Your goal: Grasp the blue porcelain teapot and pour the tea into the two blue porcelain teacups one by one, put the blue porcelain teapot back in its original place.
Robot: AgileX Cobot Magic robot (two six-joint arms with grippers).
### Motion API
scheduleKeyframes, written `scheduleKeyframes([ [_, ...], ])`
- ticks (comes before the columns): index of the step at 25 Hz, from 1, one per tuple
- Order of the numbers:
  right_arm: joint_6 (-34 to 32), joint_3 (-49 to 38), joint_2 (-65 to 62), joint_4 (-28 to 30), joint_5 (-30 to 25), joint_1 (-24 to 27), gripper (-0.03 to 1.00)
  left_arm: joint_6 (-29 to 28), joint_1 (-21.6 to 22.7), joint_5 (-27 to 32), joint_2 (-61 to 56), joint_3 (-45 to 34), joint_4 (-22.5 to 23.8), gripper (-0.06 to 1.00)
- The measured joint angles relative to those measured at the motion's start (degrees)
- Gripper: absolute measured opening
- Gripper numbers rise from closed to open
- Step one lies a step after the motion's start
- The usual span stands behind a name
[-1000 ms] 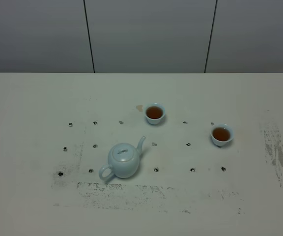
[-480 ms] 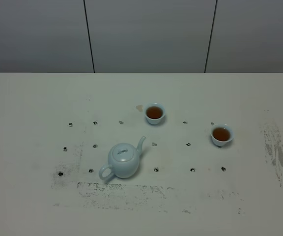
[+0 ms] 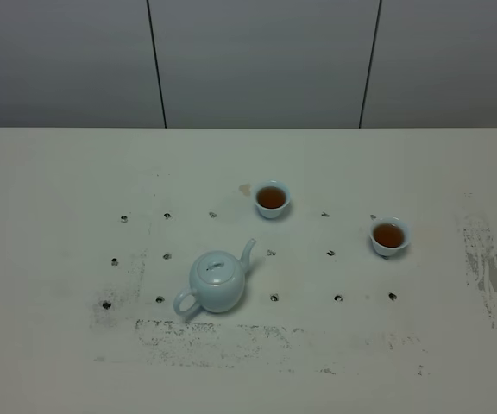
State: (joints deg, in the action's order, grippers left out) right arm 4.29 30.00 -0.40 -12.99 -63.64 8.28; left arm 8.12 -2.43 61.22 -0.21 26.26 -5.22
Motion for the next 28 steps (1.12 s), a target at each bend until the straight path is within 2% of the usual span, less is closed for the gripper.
scheduleKeyframes([
  [28, 0.0, 0.0, 0.0, 0.0, 0.05, 0.0, 0.4, 0.0, 0.0, 0.0, 0.0, 0.0, 0.0, 0.52],
])
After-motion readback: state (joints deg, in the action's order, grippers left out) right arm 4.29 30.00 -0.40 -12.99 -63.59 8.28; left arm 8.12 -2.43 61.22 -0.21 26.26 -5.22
